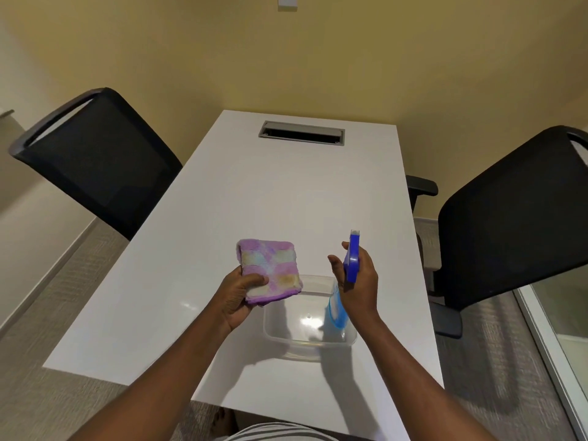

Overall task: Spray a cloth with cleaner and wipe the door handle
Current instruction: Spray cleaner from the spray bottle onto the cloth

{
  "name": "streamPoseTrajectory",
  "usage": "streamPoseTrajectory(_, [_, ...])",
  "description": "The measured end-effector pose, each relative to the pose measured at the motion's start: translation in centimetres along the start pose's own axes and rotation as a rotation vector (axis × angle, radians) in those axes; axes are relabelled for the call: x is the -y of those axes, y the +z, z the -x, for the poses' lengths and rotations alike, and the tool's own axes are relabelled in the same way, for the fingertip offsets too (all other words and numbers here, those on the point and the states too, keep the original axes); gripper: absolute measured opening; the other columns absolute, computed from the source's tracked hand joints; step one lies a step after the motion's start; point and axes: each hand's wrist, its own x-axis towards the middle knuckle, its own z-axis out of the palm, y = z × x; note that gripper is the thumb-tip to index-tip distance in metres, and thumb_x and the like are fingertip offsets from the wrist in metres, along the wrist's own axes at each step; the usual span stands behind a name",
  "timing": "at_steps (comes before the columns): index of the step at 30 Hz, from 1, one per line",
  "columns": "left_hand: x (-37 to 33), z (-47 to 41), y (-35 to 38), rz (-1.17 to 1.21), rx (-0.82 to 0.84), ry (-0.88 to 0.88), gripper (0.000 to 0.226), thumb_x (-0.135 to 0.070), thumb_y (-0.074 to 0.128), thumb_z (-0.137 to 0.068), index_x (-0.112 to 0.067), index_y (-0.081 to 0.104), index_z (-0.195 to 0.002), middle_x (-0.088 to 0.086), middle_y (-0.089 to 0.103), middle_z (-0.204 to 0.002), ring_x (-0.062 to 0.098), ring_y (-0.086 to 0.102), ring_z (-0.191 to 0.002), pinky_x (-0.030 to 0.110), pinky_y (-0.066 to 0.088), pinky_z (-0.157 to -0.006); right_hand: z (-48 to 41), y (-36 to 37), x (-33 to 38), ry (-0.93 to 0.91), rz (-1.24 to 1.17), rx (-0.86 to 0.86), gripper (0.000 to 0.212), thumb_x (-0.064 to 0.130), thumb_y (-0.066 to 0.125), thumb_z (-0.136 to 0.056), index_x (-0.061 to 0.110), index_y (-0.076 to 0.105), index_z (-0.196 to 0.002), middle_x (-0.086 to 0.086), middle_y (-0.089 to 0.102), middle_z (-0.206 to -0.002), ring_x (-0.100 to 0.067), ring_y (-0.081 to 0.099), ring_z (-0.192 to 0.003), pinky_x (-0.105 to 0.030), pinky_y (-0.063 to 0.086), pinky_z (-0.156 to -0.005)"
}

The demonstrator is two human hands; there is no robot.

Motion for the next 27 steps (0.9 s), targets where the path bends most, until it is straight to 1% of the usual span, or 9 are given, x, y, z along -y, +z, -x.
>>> streamPoseTrajectory(3, [0.3, 0.5, 0.0, 0.003, -0.006, 0.009, 0.057, 0.001, 0.065, -0.059, -0.008, 0.058, -0.115, 0.013, 0.069, -0.101, 0.028, 0.067, -0.085, 0.025, 0.054, -0.051, 0.3, 0.1, -0.9, -0.034, -0.016, 0.010, 0.033, 0.009, 0.071, -0.084, 0.007, 0.055, -0.112, 0.001, 0.058, -0.102, -0.016, 0.056, -0.088, -0.004, 0.043, -0.078])
streamPoseTrajectory(7, [0.6, 0.9, 0.1, -0.004, -0.007, 0.016, 0.060, 0.001, 0.065, -0.060, -0.007, 0.057, -0.118, 0.014, 0.068, -0.104, 0.030, 0.066, -0.088, 0.026, 0.054, -0.051, 0.6, 0.2, -1.7, -0.055, -0.049, 0.000, 0.036, 0.010, 0.071, -0.084, 0.017, 0.050, -0.113, 0.002, 0.058, -0.106, -0.015, 0.056, -0.092, -0.019, 0.048, -0.085])
streamPoseTrajectory(10, [0.8, 1.0, 0.2, -0.005, -0.003, 0.019, 0.061, 0.002, 0.065, -0.060, -0.007, 0.057, -0.119, 0.014, 0.069, -0.105, 0.031, 0.067, -0.091, 0.029, 0.056, -0.054, 0.8, 0.4, -2.2, -0.062, -0.087, 0.003, 0.038, 0.006, 0.071, -0.084, 0.019, 0.049, -0.112, 0.003, 0.057, -0.101, -0.017, 0.057, -0.088, -0.006, 0.044, -0.081])
streamPoseTrajectory(12, [0.9, 1.1, 0.3, -0.002, 0.008, 0.018, 0.058, 0.003, 0.065, -0.060, -0.007, 0.059, -0.117, 0.014, 0.070, -0.105, 0.030, 0.068, -0.091, 0.028, 0.056, -0.054, 0.9, 0.6, -2.5, -0.058, -0.102, -0.006, 0.041, 0.001, 0.071, -0.083, 0.018, 0.049, -0.113, -0.008, 0.059, -0.100, -0.024, 0.057, -0.087, -0.004, 0.043, -0.080])
streamPoseTrajectory(16, [1.0, 1.0, 0.1, -0.010, 0.024, 0.014, 0.055, 0.010, 0.065, -0.065, -0.007, 0.059, -0.117, 0.015, 0.069, -0.108, 0.031, 0.067, -0.094, 0.028, 0.056, -0.056, 0.6, 0.7, -2.9, -0.083, -0.095, -0.010, 0.035, 0.002, 0.071, -0.084, 0.017, 0.051, -0.108, -0.029, 0.059, -0.102, -0.021, 0.052, -0.084, -0.001, 0.041, -0.075])
streamPoseTrajectory(19, [0.9, 0.7, -0.2, -0.014, 0.034, 0.008, 0.052, 0.011, 0.065, -0.066, -0.008, 0.061, -0.114, 0.013, 0.071, -0.104, 0.029, 0.069, -0.090, 0.029, 0.056, -0.055, -0.1, 0.7, -3.6, -0.072, -0.050, -0.013, 0.028, 0.017, 0.073, -0.084, 0.014, 0.053, -0.103, -0.016, 0.063, -0.091, -0.022, 0.053, -0.075, -0.006, 0.043, -0.069])
streamPoseTrajectory(22, [0.6, 0.4, -0.3, -0.034, 0.048, -0.002, 0.050, 0.003, 0.065, -0.062, -0.009, 0.062, -0.109, 0.010, 0.074, -0.096, 0.026, 0.071, -0.083, 0.029, 0.057, -0.056, -0.4, 0.5, -3.8, -0.037, -0.015, -0.027, 0.029, 0.042, 0.072, -0.076, 0.037, 0.048, -0.092, 0.013, 0.057, -0.083, -0.012, 0.061, -0.074, -0.010, 0.047, -0.067])
streamPoseTrajectory(25, [0.2, -0.2, -0.4, -0.056, 0.058, -0.012, 0.042, 0.008, 0.061, -0.072, -0.009, 0.062, -0.110, 0.010, 0.073, -0.097, 0.026, 0.071, -0.084, 0.033, 0.056, -0.066, -0.5, 0.4, -4.1, 0.002, 0.018, -0.016, 0.036, 0.056, 0.071, -0.068, 0.045, 0.048, -0.094, 0.017, 0.058, -0.088, 0.008, 0.062, -0.088, -0.014, 0.049, -0.071])
streamPoseTrajectory(27, [-0.2, -0.3, -0.4, -0.062, 0.070, -0.017, 0.046, 0.008, 0.062, -0.072, -0.008, 0.060, -0.115, 0.013, 0.070, -0.104, 0.029, 0.069, -0.090, 0.035, 0.053, -0.071, -0.5, 0.2, -4.3, 0.038, 0.020, -0.013, 0.043, 0.054, 0.073, -0.067, 0.046, 0.048, -0.100, 0.017, 0.060, -0.094, 0.005, 0.064, -0.090, -0.017, 0.050, -0.074])
